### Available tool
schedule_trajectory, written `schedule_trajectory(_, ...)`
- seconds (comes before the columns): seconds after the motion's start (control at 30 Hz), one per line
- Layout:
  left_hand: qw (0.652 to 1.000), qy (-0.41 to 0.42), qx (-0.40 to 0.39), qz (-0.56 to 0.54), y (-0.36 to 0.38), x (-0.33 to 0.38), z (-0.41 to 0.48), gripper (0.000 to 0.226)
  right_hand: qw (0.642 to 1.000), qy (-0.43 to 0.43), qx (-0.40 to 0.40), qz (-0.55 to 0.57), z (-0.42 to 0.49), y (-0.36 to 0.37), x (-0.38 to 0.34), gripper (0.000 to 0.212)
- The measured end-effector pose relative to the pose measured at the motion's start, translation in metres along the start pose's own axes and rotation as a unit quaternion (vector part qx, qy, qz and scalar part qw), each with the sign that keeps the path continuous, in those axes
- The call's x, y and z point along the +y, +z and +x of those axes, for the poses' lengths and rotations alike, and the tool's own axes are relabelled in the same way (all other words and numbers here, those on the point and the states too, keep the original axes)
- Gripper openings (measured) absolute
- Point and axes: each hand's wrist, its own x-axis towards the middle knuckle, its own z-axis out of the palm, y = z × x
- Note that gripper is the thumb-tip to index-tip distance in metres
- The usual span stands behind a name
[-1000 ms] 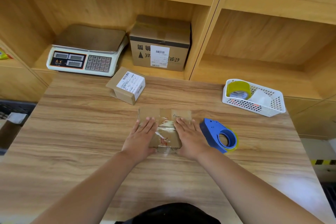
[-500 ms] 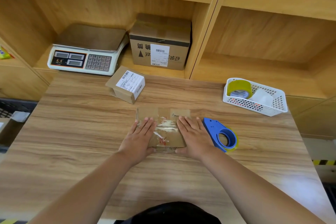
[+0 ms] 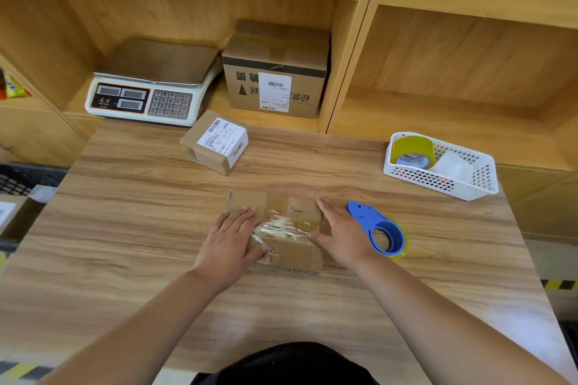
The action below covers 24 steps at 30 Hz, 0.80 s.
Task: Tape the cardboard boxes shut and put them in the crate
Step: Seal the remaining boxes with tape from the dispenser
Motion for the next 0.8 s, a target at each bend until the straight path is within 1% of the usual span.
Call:
schedule_trajectory(0.07,0.999,-0.011,0.015,0.045,-0.001,0.005,0.008,0.064,1.000,0.002,-0.009,0.010,0.003,-0.002,-0.001,0.078)
schedule_trajectory(0.13,0.996,-0.006,0.039,0.085,-0.001,0.009,0.019,0.059,1.000,-0.001,-0.008,0.007,0.006,-0.004,-0.001,0.078)
schedule_trajectory(0.23,0.994,-0.011,0.026,0.104,-0.008,0.014,0.034,0.064,1.000,-0.018,0.007,-0.009,0.007,-0.005,0.002,0.072)
schedule_trajectory(0.33,0.996,-0.004,-0.021,0.090,-0.013,0.013,0.049,0.073,0.999,-0.042,0.019,-0.020,0.009,-0.005,0.005,0.066)
schedule_trajectory(0.47,0.996,0.018,-0.014,0.085,-0.018,0.010,0.058,0.075,0.998,-0.062,0.029,-0.017,0.011,-0.008,0.006,0.053)
schedule_trajectory(0.53,0.997,0.028,0.011,0.067,-0.017,0.004,0.062,0.067,0.998,-0.053,0.033,-0.010,0.012,-0.010,0.005,0.048)
schedule_trajectory(0.63,0.994,0.038,0.086,0.049,-0.019,0.001,0.073,0.033,0.998,-0.025,0.043,0.041,0.017,-0.015,0.003,0.043)
schedule_trajectory(0.67,0.995,0.031,0.089,0.046,-0.024,0.001,0.079,0.025,0.996,-0.020,0.052,0.063,0.020,-0.017,0.002,0.043)
schedule_trajectory(0.73,0.997,-0.004,0.071,0.037,-0.034,0.002,0.089,0.026,0.993,-0.007,0.063,0.096,0.026,-0.021,0.000,0.044)
schedule_trajectory(0.8,0.996,-0.031,0.081,0.018,-0.042,0.002,0.101,0.029,0.993,0.015,0.062,0.098,0.031,-0.021,-0.001,0.040)
